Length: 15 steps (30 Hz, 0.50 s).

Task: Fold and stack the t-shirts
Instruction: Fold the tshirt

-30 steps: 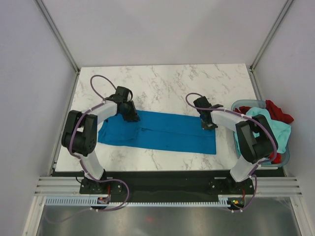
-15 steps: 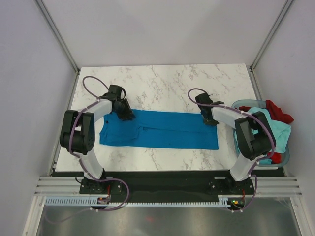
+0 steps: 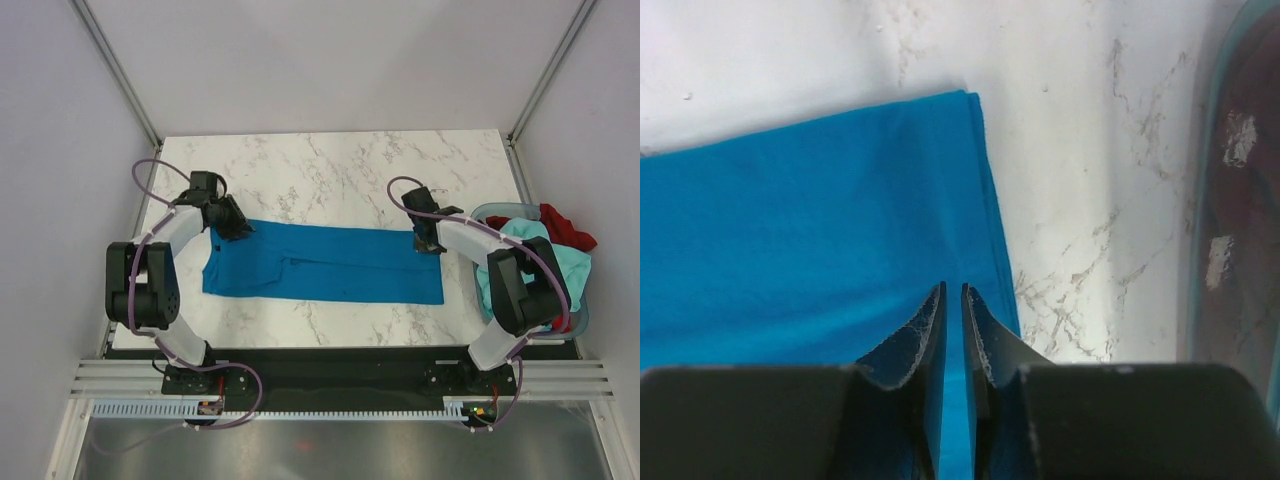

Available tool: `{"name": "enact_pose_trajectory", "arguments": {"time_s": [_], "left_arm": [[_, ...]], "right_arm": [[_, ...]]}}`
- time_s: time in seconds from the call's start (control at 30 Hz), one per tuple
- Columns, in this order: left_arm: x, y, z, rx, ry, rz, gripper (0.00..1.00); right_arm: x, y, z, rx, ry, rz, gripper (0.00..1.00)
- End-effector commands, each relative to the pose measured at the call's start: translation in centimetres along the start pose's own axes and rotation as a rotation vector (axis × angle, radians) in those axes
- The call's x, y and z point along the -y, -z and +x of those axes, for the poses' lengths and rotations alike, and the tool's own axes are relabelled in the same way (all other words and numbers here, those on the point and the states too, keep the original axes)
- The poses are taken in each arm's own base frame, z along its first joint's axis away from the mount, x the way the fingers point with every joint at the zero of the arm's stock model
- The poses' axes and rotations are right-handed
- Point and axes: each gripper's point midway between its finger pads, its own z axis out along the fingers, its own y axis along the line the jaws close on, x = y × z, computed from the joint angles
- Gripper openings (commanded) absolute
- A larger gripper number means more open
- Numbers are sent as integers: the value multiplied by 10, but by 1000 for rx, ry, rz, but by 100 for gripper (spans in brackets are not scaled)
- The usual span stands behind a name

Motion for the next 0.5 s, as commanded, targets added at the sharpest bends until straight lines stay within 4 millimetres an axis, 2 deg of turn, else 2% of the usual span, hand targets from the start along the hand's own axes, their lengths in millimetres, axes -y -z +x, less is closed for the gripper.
{"name": "enact_pose_trajectory", "arguments": {"time_s": [0.0, 0.13, 0.27, 0.43, 0.47], "left_arm": [[-36, 4, -12, 40, 61, -87, 36], [-57, -2, -14, 51, 84, -159, 35], [-75, -9, -7, 37, 114, -224, 34], [-62, 16, -17, 95, 61, -193, 35], [-55, 29, -25, 135, 41, -179, 35]], "right_arm": [[7, -9, -3, 20, -8, 38, 18], [8, -20, -2, 26, -11, 68, 18], [9, -25, 1, 16, -26, 85, 17], [1, -18, -4, 21, -33, 28, 18], [-2, -16, -7, 25, -37, 14, 18]]}}
